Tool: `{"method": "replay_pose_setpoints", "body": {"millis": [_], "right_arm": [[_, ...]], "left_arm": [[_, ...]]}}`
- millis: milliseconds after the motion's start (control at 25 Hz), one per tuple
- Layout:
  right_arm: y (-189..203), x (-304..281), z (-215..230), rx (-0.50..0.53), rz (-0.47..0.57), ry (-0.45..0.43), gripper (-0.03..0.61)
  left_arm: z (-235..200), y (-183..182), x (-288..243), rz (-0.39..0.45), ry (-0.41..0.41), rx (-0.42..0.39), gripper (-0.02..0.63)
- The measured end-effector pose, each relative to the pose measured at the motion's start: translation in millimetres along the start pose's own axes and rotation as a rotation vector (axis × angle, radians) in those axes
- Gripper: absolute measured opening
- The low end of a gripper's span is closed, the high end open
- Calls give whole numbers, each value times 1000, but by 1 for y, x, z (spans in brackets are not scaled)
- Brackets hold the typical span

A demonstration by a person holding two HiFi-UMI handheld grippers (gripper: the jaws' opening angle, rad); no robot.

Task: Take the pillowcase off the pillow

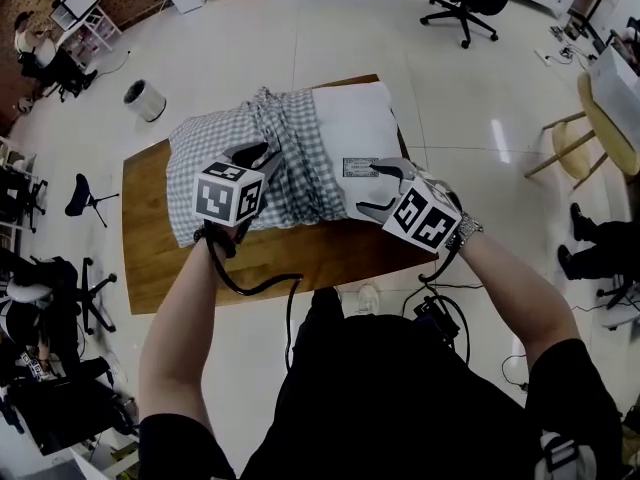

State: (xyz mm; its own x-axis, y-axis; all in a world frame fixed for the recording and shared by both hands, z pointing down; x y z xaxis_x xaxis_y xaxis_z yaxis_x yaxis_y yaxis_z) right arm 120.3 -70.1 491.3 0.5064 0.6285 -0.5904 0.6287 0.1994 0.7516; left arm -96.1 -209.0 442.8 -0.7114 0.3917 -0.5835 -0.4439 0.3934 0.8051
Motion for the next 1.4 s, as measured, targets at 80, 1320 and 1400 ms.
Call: {"method": "replay_pose_setpoints", "body": {"millis": [80, 1320, 1400], "right_arm": [[2, -4, -14, 23, -7, 15, 307], [59, -91, -58, 585, -357, 242, 200], [57, -89, -53, 580, -349, 279, 111]], "left_arm": [[15, 24, 4, 6, -9, 17, 148], [45, 173, -68, -88, -360, 229, 141], [39, 172, -67, -90, -369, 222, 96]]}}
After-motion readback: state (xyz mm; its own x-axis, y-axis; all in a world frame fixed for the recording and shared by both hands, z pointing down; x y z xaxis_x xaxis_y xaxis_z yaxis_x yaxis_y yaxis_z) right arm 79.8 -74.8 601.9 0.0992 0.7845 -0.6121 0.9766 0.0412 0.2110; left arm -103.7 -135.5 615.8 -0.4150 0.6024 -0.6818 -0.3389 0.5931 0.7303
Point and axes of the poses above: the fingertips, and each gripper's own axes: x backward along the fingers, z to its right, y out of its underside, the point moved 10 cm from there along x, backward along the fingers, and after that the axes turned 7 degrees about x, right-handed, at the moved point
